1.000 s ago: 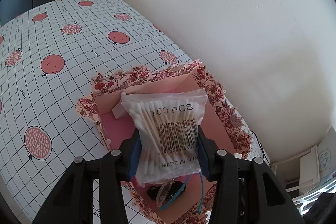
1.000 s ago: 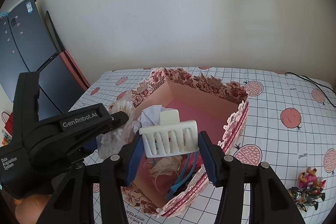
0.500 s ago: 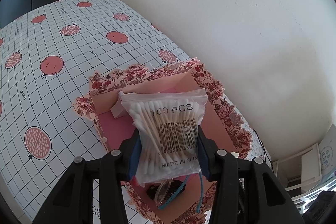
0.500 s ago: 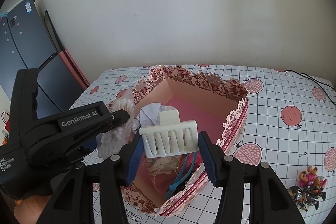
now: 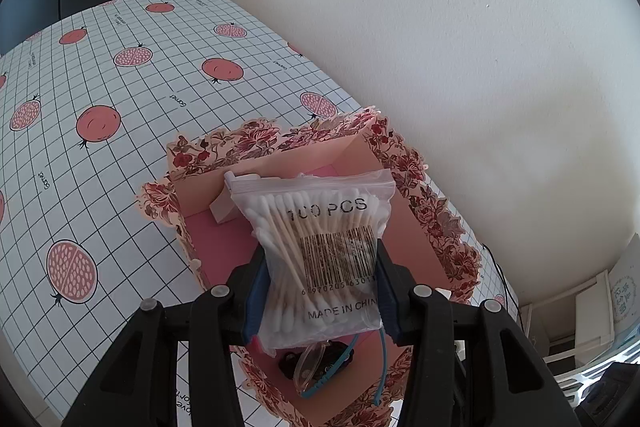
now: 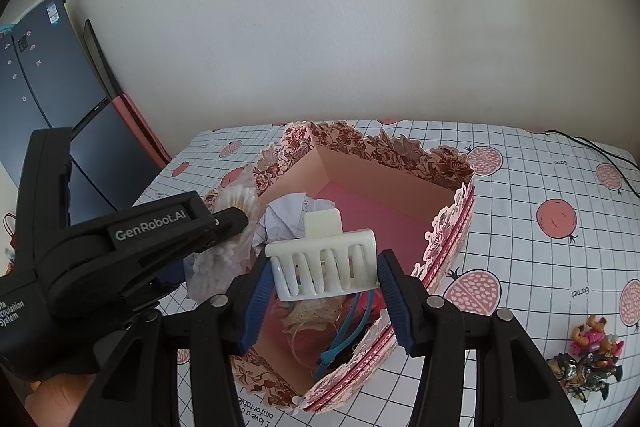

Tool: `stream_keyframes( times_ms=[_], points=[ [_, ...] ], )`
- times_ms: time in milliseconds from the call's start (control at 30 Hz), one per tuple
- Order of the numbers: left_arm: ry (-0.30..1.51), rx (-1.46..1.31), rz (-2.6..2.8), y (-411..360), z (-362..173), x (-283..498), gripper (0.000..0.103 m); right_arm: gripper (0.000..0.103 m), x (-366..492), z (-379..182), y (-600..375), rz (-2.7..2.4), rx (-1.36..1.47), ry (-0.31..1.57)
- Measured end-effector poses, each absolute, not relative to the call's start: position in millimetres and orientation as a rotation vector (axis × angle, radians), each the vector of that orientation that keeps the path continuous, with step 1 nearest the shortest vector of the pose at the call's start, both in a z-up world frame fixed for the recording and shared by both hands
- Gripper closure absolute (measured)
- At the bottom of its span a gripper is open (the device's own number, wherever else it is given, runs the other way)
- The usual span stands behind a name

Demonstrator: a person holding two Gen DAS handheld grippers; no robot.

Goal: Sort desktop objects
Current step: 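Open left tool to drop the swab pack while right tool releases the claw clip, then raise both open tools away from the box contents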

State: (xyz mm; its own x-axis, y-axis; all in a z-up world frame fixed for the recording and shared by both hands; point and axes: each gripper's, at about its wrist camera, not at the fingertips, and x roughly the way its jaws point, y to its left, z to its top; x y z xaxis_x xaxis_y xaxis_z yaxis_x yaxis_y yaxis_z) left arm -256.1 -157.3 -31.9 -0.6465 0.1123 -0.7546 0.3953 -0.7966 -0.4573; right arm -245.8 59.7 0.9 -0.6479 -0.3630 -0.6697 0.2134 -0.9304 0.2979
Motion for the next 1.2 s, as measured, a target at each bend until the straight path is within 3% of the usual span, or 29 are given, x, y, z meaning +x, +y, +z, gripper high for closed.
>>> stream_keyframes(
  times_ms=[533,667,1133,1200],
  points=[
    [0.902,1.239,-2.555,-152.8,-29.7,-255.5,0.052,0.047,-246.8,-0.8,59.1,-2.573,1.111,-0.277],
    [0.897,1.243,-2.555,-152.0,-29.8,-255.2,0.046,0.047,-246.8,-0.1,60.0,-2.574,1.109,-0.280],
    [0.852,1.232,-2.562,-151.9,-22.4,-254.4,0.043,0.047,-245.7,6.9,66.6,-2.588,1.079,-0.307],
    [0.843,1.223,-2.561,-151.8,-20.1,-253.4,0.042,0.041,-245.6,7.7,69.4,-2.607,1.074,-0.316]
  ],
)
